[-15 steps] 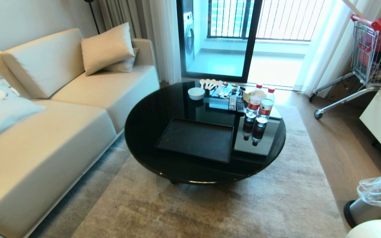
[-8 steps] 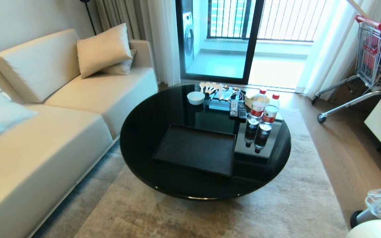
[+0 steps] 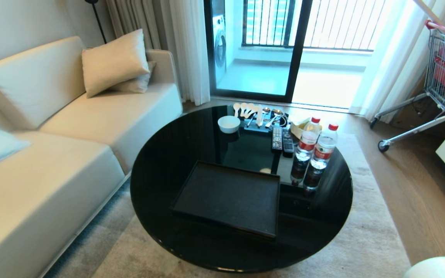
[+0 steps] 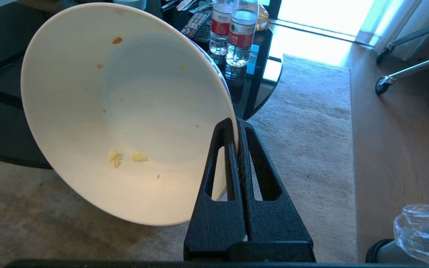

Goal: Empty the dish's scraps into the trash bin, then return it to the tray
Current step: Put the bowl back to the table

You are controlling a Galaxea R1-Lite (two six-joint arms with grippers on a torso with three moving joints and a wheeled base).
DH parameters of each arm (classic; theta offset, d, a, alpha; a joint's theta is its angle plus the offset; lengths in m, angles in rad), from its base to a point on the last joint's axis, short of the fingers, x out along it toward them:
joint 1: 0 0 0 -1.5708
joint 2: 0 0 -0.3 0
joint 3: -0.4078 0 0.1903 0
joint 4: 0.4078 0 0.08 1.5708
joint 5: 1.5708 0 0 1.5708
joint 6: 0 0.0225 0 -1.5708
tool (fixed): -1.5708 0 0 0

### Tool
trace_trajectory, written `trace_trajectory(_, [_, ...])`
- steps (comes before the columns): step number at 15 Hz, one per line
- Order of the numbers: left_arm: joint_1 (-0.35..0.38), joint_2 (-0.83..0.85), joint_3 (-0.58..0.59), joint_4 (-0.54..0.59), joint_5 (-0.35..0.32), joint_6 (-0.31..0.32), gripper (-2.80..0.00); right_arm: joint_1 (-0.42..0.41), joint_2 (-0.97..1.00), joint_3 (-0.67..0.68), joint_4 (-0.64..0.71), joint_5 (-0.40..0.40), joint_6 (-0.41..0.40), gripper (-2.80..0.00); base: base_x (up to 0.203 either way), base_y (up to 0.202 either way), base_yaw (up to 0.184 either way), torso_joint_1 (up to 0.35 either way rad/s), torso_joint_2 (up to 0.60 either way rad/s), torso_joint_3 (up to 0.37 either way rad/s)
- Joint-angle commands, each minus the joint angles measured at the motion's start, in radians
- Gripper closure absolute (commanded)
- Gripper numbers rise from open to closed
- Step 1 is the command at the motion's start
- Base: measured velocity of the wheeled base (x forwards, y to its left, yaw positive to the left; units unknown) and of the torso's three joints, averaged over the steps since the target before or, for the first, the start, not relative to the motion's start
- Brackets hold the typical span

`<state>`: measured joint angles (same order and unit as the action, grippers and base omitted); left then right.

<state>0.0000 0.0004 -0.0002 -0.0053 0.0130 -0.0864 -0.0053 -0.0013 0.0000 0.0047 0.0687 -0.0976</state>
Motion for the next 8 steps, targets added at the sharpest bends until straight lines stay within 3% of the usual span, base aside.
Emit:
trace_trajectory(1, [0.000, 0.000, 0.000, -0.001, 0.001, -0.001, 0.00, -0.001, 0.001, 0.000, 0.000, 0.000, -0.001, 0.00, 0.181, 0.000, 0.001, 0.000, 0.01, 0.000])
trace_trajectory(2, [0.000, 0.000, 0.000, -0.001, 0.001, -0.001, 0.00, 0.000, 0.001, 0.000, 0.000, 0.000, -0.001, 0.00, 0.138, 0.000, -0.001, 0.007, 0.00, 0.002])
trace_trajectory(8, [0.000, 0.000, 0.000, -0.001, 0.001, -0.001, 0.00, -0.001, 0.001, 0.000, 0.000, 0.000, -0.010, 0.00, 0.000, 0.000, 0.000, 0.000, 0.00, 0.000])
